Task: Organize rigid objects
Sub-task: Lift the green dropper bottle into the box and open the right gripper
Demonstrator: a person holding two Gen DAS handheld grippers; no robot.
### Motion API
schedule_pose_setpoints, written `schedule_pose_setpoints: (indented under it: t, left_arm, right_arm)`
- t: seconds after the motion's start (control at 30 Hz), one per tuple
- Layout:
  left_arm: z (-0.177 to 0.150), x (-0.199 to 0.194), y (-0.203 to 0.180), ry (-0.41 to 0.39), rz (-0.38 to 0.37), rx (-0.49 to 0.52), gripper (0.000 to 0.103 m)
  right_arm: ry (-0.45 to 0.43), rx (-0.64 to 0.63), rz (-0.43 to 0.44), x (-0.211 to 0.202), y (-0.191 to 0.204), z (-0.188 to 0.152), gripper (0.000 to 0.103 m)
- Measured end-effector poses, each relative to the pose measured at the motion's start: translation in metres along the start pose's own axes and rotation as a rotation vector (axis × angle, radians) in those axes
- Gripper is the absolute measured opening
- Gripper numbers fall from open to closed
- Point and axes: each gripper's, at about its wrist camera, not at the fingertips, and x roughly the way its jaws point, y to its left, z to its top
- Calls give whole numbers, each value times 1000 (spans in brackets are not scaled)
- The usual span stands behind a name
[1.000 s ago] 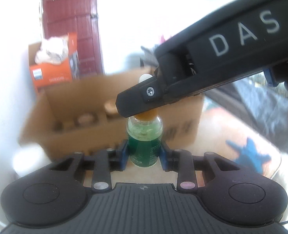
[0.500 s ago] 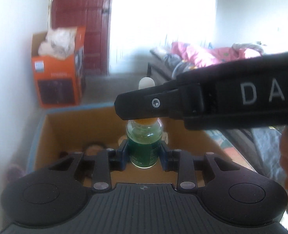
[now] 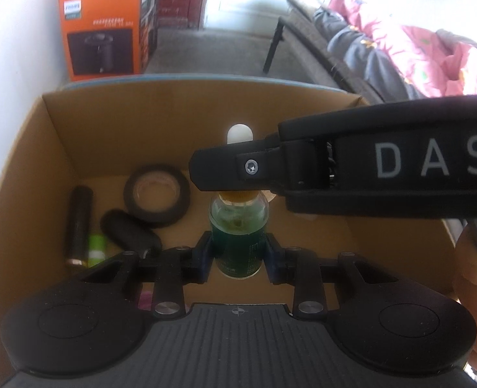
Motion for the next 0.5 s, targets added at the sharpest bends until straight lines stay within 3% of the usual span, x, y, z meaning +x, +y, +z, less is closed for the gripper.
schedule_pose_setpoints:
  t: [0.1,0.23,0.5]
  left_arm:
    - [4,0,8,14,-23,-38,31]
    - [-1,2,4,-7,10,-15,32]
    - [-4,-1,8,-20,1,-31,33]
  right_arm:
    - [24,11,1,8,-5,1,25]
    - [68,9,-22,22,-7,-1,25]
    - [113,-11,-66,37,-5,-9,25]
